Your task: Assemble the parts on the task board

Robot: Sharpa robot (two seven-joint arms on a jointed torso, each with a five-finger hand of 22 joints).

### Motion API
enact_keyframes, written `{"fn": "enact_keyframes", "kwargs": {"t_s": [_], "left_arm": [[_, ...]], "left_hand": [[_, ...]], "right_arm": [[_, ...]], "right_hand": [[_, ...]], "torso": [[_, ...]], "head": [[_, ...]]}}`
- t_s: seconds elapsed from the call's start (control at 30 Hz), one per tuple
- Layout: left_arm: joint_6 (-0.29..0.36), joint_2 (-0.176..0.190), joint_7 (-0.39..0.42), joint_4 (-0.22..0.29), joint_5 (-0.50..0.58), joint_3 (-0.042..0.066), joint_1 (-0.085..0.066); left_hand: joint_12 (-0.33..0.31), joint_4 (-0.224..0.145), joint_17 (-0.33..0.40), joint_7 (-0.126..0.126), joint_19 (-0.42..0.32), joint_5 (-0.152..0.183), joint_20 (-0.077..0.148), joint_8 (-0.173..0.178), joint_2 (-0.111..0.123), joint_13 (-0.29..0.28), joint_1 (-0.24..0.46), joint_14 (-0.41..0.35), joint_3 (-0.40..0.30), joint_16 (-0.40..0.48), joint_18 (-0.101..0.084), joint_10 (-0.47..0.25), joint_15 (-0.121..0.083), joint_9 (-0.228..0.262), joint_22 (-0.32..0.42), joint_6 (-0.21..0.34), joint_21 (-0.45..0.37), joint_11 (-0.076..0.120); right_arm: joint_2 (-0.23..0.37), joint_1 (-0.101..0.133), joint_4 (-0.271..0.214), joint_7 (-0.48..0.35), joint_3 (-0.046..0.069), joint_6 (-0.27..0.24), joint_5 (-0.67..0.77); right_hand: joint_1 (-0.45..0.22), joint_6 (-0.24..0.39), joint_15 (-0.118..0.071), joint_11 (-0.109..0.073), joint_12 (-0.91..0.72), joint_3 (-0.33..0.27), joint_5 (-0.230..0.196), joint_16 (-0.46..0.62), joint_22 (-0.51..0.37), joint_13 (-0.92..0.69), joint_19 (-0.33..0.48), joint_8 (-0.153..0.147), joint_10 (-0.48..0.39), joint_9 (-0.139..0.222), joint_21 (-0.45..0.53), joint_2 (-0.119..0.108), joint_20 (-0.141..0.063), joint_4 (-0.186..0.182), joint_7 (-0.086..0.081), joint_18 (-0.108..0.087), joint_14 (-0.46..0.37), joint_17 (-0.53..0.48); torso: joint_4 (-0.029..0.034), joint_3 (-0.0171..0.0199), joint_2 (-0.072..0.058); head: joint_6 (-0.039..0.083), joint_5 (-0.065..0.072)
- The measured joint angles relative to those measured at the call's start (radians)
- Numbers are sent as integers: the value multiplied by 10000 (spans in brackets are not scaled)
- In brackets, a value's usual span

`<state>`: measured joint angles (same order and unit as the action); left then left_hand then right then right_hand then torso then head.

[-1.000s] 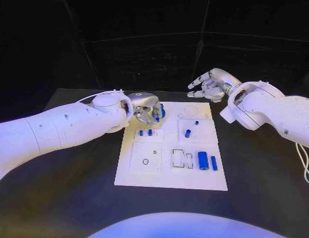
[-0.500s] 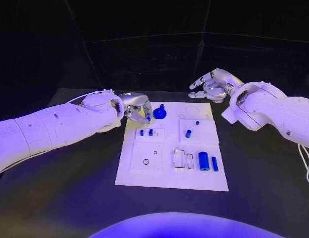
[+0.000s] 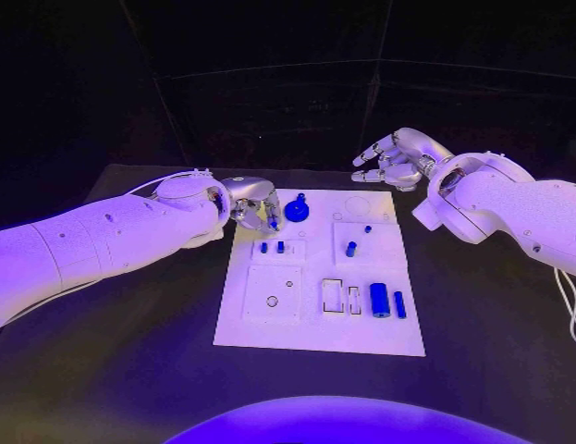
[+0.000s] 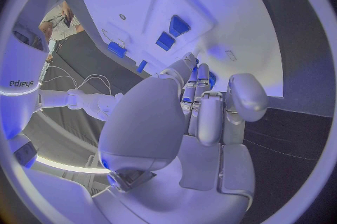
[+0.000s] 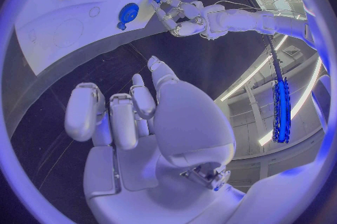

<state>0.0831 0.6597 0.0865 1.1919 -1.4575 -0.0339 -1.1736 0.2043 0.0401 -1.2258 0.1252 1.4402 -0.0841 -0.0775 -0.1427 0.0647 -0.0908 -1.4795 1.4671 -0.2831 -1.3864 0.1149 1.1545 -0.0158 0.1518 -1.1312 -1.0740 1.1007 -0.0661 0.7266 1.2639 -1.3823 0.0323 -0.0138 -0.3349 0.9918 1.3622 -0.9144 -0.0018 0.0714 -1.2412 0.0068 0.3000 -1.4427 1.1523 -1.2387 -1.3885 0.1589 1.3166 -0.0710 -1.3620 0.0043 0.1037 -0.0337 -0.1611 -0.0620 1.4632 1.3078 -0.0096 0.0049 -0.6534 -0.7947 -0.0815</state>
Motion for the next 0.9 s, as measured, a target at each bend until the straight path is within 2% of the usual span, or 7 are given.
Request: {"fn": "enact_keyframes", "kwargs": {"t_s": [0.43,0.9], "left_arm": [[-85,-182,-31,-198,17,1,56],[-83,-290,-61,-320,27,3,67]], "left_hand": [[-38,0,36,-1,0,-2,0,34,36,-1,36,0,0,0,3,0,0,-8,1,1,0,0],[-38,-1,46,-2,-1,31,0,36,36,-1,36,0,-56,0,7,0,0,-17,3,2,-1,0]], "right_arm": [[-20,-1,0,-2,0,4,0],[-35,-2,9,-6,0,5,0]], "right_hand": [[0,0,0,0,0,0,0,0,0,0,0,0,0,0,0,0,0,0,0,0,0,-1],[0,0,0,0,0,0,0,0,0,0,0,0,0,0,0,0,0,0,0,0,0,-2]], "torso": [[2,-1,0],[6,-1,-5]], "head": [[20,-2],[-24,51]]}}
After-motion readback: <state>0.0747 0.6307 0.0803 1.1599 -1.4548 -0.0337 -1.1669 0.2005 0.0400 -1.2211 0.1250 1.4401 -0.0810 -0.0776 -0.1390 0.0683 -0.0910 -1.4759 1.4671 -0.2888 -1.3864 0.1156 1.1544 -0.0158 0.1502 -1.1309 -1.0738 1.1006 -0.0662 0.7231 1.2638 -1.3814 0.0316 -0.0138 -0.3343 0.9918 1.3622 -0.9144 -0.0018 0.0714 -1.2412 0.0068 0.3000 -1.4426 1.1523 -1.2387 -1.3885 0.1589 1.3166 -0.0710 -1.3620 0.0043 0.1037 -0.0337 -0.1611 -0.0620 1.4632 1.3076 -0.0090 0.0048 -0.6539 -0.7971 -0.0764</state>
